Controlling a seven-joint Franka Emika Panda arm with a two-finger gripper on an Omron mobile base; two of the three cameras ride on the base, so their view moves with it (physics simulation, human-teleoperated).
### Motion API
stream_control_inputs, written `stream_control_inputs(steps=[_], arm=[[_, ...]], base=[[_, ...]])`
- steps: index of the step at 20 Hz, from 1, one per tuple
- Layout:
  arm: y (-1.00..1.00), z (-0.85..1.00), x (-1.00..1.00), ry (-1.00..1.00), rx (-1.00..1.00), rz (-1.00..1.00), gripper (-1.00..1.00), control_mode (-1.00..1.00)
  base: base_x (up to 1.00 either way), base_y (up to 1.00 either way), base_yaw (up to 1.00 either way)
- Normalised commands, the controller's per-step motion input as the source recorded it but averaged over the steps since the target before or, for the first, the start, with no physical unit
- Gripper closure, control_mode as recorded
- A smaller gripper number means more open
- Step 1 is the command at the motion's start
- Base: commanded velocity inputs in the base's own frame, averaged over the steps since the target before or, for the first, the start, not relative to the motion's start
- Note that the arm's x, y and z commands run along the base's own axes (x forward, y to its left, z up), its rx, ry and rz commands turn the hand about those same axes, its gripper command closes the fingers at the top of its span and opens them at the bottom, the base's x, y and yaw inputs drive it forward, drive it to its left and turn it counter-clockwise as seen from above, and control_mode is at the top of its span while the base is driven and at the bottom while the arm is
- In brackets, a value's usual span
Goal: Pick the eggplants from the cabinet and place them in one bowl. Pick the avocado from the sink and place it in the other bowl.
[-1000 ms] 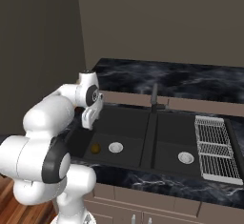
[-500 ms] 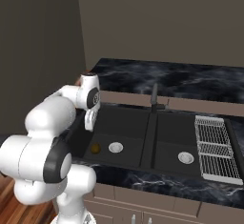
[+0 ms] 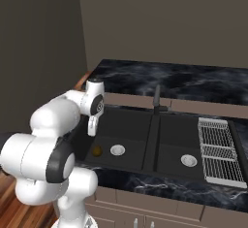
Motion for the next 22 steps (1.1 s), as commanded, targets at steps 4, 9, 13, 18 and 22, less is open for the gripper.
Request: stream_control_inputs(steps=[4, 9, 13, 18, 22], arm=[[0.17, -0.15, 0.32, 0.00, 0.00, 0.00, -1.00, -1.00], [0.15, -0.19, 0.27, 0.00, 0.00, 0.00, -1.00, -1.00], [0.02, -0.25, 0.16, 0.00, 0.00, 0.00, -1.00, -1.00], [0.00, -0.38, 0.07, 0.00, 0.00, 0.01, -1.00, -1.00], [0.00, -0.25, 0.11, 0.00, 0.00, 0.00, -1.00, -1.00]], base=[[0.00, 0.00, 0.00], [0.00, 0.00, 0.00], [0.00, 0.00, 0.00], [0.00, 0.00, 0.00], [0.00, 0.00, 0.00]])
